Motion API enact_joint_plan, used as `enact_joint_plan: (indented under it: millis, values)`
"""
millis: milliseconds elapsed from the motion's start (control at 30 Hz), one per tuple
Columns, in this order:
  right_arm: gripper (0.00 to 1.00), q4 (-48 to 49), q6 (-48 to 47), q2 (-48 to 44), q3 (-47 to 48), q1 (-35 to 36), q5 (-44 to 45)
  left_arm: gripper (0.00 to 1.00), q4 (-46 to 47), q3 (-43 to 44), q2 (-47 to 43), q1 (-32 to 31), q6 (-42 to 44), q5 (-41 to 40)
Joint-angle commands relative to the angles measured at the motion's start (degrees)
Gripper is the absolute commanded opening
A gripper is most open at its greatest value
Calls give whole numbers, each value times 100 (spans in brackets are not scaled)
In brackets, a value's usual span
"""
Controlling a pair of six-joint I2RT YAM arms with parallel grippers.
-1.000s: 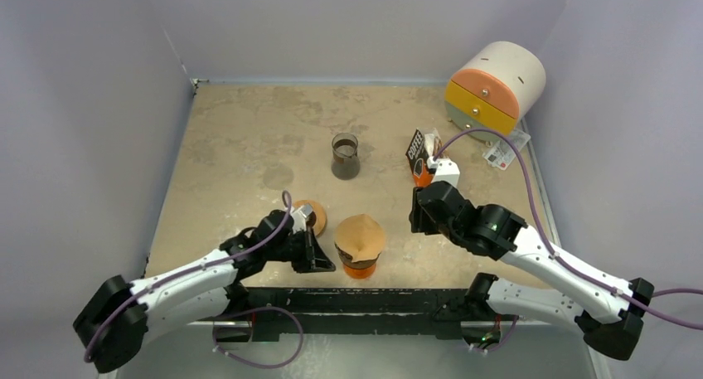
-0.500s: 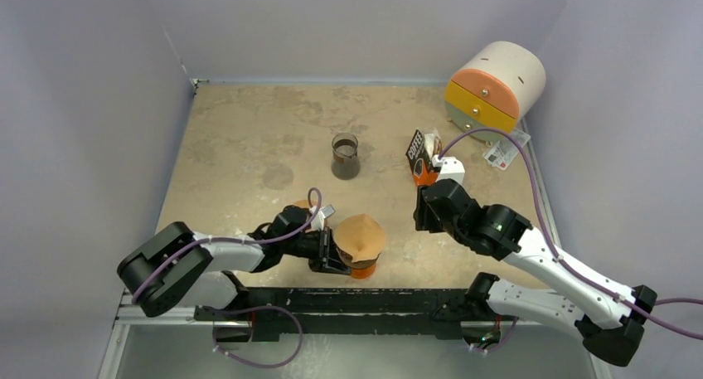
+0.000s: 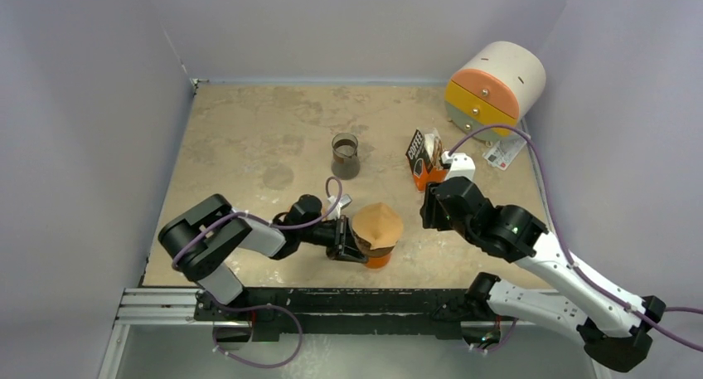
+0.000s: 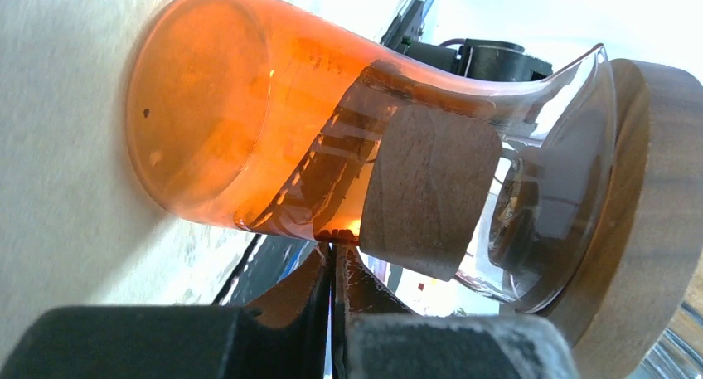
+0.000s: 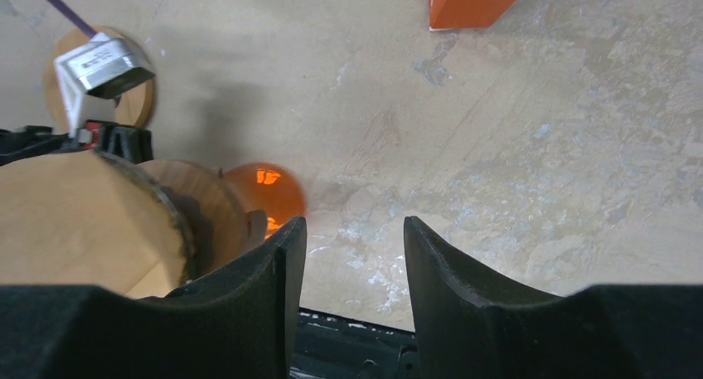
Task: Place the coffee filter in the dripper
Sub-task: Move the coffee server to the center of the board.
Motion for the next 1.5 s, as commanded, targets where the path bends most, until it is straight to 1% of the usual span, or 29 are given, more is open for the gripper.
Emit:
enact_joint_plan:
  millis: [0, 233, 567, 800, 967, 1100, 1200, 1467]
  values:
    - [50, -418, -120, -249, 480, -19, 137, 0, 907, 482, 485, -114, -253, -38]
    - [50, -834, -160, -620, 841, -22, 332, 0, 932, 1306, 1206, -306, -373, -254]
    - [51, -1285, -255, -889, 1269, -22, 472, 0, 673, 2655, 2309, -431, -363, -204]
    - [51, -1457, -266, -969, 1411, -17, 570, 0, 202, 3541, 2815, -579, -255, -211]
    - [51, -1512, -299, -969, 1531, -17, 637, 0, 39, 3932, 3061, -635, -221, -239]
    - [51, -1569, -322, -909, 1676, -23, 654, 0, -213, 4001, 2960, -636, -43, -243]
    - [51, -1541, -347, -837, 1789, -17, 654, 0, -547, 3982, 2688, -639, 141, -168]
    - [52, -1013, -472, -432, 2045, -17, 387, 0, -2166, 3398, 1207, -625, 1004, -410]
